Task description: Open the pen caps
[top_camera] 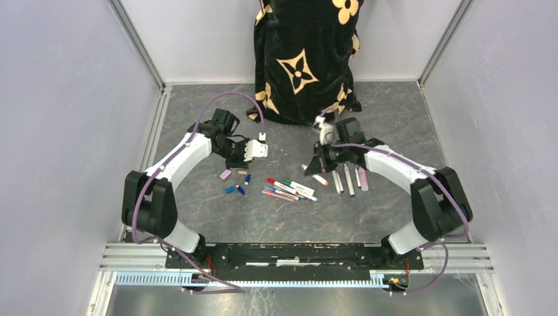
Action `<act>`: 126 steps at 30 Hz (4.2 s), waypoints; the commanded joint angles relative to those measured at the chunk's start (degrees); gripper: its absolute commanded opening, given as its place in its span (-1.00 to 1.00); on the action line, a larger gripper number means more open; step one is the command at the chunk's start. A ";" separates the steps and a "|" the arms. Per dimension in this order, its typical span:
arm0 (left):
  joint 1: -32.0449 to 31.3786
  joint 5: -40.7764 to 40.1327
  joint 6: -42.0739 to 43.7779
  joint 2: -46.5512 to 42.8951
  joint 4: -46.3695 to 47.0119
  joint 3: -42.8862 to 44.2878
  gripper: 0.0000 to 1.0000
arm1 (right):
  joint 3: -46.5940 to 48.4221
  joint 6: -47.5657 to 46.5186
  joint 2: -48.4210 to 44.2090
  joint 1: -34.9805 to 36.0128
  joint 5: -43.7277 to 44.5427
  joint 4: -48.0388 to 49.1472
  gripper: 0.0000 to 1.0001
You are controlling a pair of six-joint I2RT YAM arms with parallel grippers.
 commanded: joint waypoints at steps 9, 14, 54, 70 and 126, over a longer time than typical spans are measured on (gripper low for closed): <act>0.47 -4.10 -8.86 7.31 13.78 -8.79 -0.66 | -5.99 0.89 -11.24 -9.01 49.31 0.29 -1.00; 0.47 -3.89 -10.50 7.71 15.53 -9.24 -0.38 | -8.27 0.67 -10.32 -9.84 53.18 2.26 -0.96; 2.57 -14.42 -36.90 -6.54 5.57 11.60 1.00 | -1.21 -10.90 1.53 15.96 41.55 8.84 -0.13; 2.57 -9.08 -32.78 -5.97 1.10 11.46 1.00 | -2.17 -12.03 5.98 17.07 47.10 8.85 -0.42; 2.57 -4.34 -27.31 -5.18 -5.01 12.32 1.00 | 10.87 -18.34 12.66 2.89 40.78 5.94 0.10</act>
